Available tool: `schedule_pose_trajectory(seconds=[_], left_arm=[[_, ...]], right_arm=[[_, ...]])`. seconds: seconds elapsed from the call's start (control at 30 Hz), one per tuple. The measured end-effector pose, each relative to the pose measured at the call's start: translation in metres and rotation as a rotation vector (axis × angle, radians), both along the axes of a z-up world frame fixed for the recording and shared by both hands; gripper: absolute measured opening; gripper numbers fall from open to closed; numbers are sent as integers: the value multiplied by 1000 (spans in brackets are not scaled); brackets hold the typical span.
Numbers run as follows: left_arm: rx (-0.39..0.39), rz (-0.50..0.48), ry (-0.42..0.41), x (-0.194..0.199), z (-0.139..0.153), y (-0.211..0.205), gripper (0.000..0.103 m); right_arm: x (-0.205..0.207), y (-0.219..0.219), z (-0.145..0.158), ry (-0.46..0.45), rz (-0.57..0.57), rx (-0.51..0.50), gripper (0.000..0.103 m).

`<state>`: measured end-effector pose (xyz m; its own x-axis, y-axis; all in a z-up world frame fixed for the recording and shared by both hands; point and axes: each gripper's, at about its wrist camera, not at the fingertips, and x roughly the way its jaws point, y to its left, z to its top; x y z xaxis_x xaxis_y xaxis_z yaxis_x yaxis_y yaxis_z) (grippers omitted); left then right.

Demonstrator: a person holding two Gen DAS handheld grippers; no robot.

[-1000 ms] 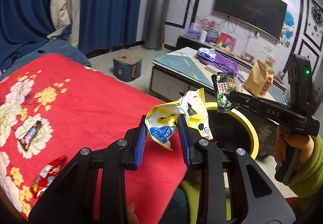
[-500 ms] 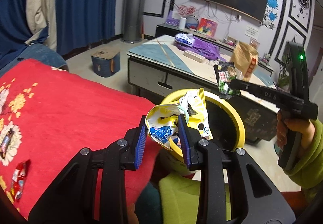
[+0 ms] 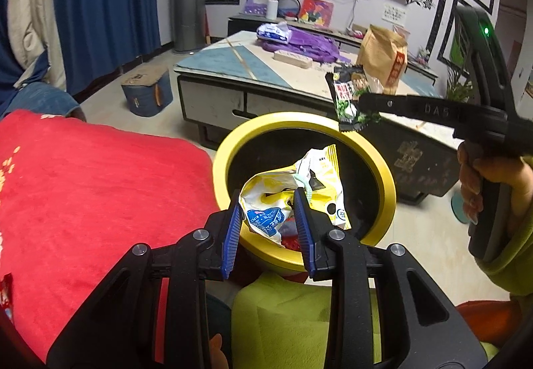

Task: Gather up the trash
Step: 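Lift and carry the pea packet and yellow-white wrapper over the trash bin, then open both tools to drop the pea packet and wrapper into the bin, then move both open tools back to the chocolate bar and red wrapper on the bedspread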

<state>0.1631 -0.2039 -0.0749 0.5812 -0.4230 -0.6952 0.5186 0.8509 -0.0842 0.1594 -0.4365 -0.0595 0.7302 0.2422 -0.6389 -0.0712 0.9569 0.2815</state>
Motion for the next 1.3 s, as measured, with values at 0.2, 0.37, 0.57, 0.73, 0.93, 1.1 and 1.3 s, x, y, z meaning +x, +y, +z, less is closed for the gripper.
schedule_pose_trajectory(seconds=[0.2,0.37,0.57,0.73,0.93,1.1,1.3], left_arm=[[14,-16,17,4,-8,-6,24],[26,-37,24,8,-12,-16,25],[-1,-26,23,9,-12,-12,57],[-47,4,-19,6,1,1,71],[-93,78,-54,1,17,22,92],[-82,134,-107,-4,30,39,92],[-96,208,-139,-5,42,66,92]], right_arm=[[5,-6,-9,28,-17,18,6],[7,-9,-13,36,-26,25,6],[8,-13,-16,41,-53,34,31],[6,-19,-15,28,-86,47,46],[2,-6,-7,2,-75,33,57],[-4,22,6,-38,-13,10,63],[-13,52,21,-78,36,20,71]])
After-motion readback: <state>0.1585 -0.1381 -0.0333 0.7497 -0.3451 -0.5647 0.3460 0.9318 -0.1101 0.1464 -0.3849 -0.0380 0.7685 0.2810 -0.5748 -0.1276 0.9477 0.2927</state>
